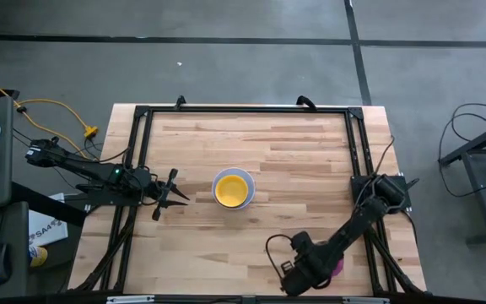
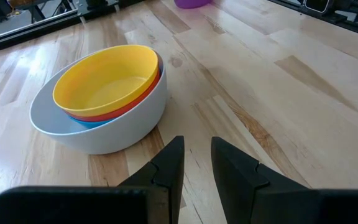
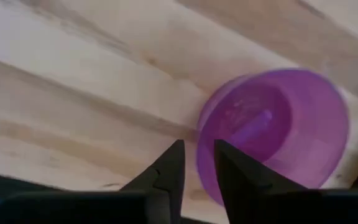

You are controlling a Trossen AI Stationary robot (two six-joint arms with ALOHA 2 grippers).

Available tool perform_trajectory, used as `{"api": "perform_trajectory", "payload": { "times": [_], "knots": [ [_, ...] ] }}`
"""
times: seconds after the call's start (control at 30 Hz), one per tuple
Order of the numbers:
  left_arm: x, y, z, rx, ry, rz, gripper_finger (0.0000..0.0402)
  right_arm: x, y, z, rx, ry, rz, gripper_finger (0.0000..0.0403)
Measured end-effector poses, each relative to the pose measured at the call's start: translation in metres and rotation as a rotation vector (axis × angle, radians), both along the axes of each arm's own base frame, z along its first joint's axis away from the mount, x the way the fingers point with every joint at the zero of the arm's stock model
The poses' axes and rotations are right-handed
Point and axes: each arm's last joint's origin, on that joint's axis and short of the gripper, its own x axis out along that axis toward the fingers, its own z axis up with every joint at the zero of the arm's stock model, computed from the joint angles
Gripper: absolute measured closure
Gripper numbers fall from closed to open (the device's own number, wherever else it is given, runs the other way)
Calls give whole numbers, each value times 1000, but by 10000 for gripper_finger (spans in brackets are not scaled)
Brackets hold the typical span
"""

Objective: Nest bowls inside each other
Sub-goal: Stack the purple bowl on top of the yellow bowl

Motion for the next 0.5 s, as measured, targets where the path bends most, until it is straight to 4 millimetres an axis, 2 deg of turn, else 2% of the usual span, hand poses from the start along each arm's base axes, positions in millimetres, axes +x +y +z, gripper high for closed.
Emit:
{"api": "perform_trajectory", "payload": {
  "times": [0.23,0.5],
  "knots": [
    [0,0,0,0,0,0,320,-5,6,-1,-19,-22,-11,287],
    [0,0,0,0,0,0,320,-7,5,-7,-41,-38,-30,279]
  ]
}}
